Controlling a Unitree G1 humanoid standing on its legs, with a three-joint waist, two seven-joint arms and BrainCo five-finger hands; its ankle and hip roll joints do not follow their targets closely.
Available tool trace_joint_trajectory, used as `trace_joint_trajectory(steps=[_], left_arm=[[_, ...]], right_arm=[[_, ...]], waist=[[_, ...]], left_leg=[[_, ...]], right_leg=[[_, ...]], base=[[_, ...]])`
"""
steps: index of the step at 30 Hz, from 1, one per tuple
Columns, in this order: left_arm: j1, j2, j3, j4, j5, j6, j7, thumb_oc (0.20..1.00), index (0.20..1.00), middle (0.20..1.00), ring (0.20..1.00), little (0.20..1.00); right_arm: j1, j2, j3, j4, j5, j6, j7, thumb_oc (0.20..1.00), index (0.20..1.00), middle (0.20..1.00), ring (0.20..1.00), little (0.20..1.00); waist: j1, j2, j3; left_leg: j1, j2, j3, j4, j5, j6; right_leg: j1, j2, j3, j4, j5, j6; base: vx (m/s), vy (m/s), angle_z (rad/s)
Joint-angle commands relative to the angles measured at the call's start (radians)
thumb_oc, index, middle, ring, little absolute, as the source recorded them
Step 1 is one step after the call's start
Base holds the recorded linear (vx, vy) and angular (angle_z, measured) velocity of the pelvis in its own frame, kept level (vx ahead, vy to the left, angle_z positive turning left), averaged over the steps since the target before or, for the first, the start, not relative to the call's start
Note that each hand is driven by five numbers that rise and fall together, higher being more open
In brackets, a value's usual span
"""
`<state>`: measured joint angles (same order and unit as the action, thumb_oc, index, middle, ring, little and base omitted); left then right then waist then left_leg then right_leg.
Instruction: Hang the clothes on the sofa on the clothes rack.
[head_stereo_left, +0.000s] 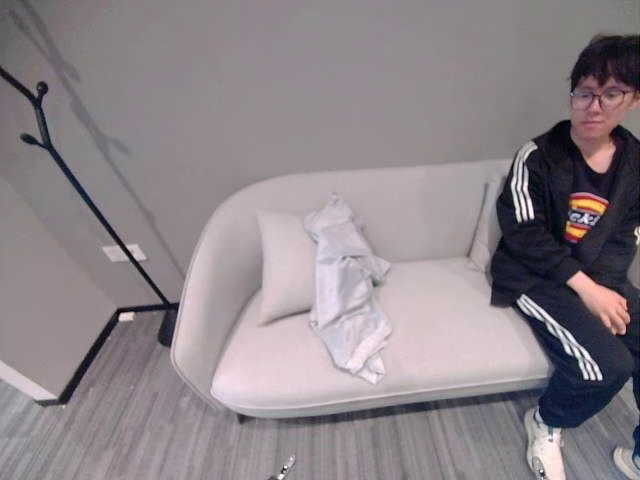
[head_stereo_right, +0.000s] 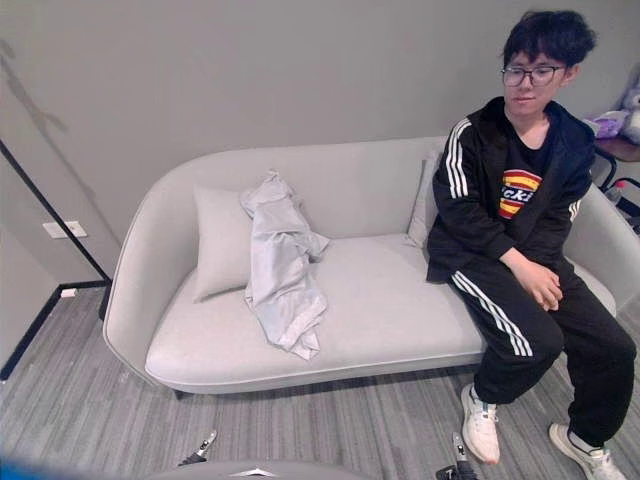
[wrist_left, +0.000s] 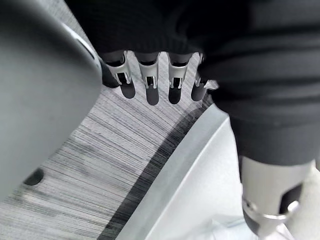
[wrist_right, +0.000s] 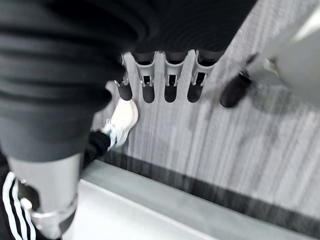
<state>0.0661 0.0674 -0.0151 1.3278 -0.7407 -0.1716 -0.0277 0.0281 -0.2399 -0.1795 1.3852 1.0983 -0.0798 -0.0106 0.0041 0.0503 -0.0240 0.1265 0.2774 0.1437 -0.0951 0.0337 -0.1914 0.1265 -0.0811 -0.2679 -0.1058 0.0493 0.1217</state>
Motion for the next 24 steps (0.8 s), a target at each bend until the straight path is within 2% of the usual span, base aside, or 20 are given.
trace_joint_trajectory(steps=[1,7,15,16,19,22,23,24], left_arm=[[-0.034,0.006,-0.005,0.044,0.000,-0.013,-0.014,1.000,1.000,1.000,1.000,1.000],[-0.018,0.011,0.022,0.097,0.003,-0.003,-0.025,1.000,1.000,1.000,1.000,1.000],[-0.028,0.020,0.077,0.099,-0.055,-0.003,-0.024,1.000,1.000,1.000,1.000,1.000],[-0.030,0.023,0.083,0.099,-0.056,-0.007,-0.018,1.000,1.000,1.000,1.000,1.000],[-0.031,0.025,0.091,0.101,-0.060,-0.011,-0.012,1.000,1.000,1.000,1.000,1.000],[-0.033,0.028,0.093,0.098,-0.047,-0.019,0.006,1.000,1.000,1.000,1.000,1.000],[-0.033,0.028,0.093,0.098,-0.047,-0.019,0.006,1.000,1.000,1.000,1.000,1.000],[-0.035,0.030,0.098,0.093,-0.049,-0.023,0.021,1.000,1.000,1.000,1.000,1.000]], right_arm=[[-0.049,0.041,-0.013,0.081,-0.032,-0.011,0.012,1.000,1.000,1.000,1.000,1.000],[-0.032,0.047,0.002,0.080,-0.055,-0.005,0.036,1.000,1.000,1.000,1.000,1.000],[-0.018,0.042,0.006,0.100,-0.137,0.008,0.034,1.000,1.000,1.000,1.000,1.000],[-0.023,0.039,0.031,0.088,-0.197,-0.003,0.025,1.000,1.000,1.000,1.000,1.000],[-0.025,0.041,0.050,0.059,-0.230,-0.013,0.015,1.000,1.000,1.000,1.000,1.000],[-0.045,0.047,0.122,-0.027,-0.352,-0.043,-0.023,1.000,1.000,1.000,1.000,1.000],[-0.044,0.048,0.123,-0.028,-0.353,-0.043,-0.024,1.000,1.000,1.000,1.000,1.000],[-0.057,0.049,0.188,-0.112,-0.465,-0.057,-0.059,1.000,1.000,1.000,1.000,1.000]], waist=[[0.002,-0.031,0.029],[-0.003,-0.030,0.026],[-0.015,-0.035,0.018],[-0.013,-0.038,0.019],[-0.013,-0.042,0.019],[-0.007,-0.054,0.023],[-0.007,-0.054,0.023],[-0.002,-0.065,0.028]], left_leg=[[-0.012,-0.018,-0.024,0.009,0.006,0.012],[-0.001,-0.026,-0.024,0.008,-0.010,0.016],[0.017,-0.069,-0.011,0.008,-0.053,0.041],[0.021,-0.076,-0.010,0.008,-0.058,0.046],[0.024,-0.083,-0.009,0.008,-0.063,0.051],[0.027,-0.097,-0.008,0.009,-0.072,0.063],[0.027,-0.098,-0.008,0.009,-0.073,0.063],[0.023,-0.110,-0.007,0.019,-0.083,0.073]], right_leg=[[0.038,-0.026,-0.022,0.018,-0.118,-0.020],[0.046,-0.036,-0.015,0.018,-0.114,-0.015],[0.039,-0.081,0.005,0.018,-0.087,0.008],[0.039,-0.087,0.007,0.019,-0.083,0.012],[0.038,-0.094,0.010,0.020,-0.080,0.016],[0.034,-0.110,0.018,0.025,-0.072,0.024],[0.034,-0.110,0.018,0.025,-0.072,0.024],[0.027,-0.125,0.025,0.030,-0.064,0.033]], base=[[0.05,-0.005,0.05],[0.03,0.023,0.03],[0.03,0.080,-0.02],[0.02,0.084,-0.03],[0.01,0.059,-0.04],[0.00,0.085,-0.12],[-0.02,0.144,-0.09],[-0.02,0.098,-0.05]])
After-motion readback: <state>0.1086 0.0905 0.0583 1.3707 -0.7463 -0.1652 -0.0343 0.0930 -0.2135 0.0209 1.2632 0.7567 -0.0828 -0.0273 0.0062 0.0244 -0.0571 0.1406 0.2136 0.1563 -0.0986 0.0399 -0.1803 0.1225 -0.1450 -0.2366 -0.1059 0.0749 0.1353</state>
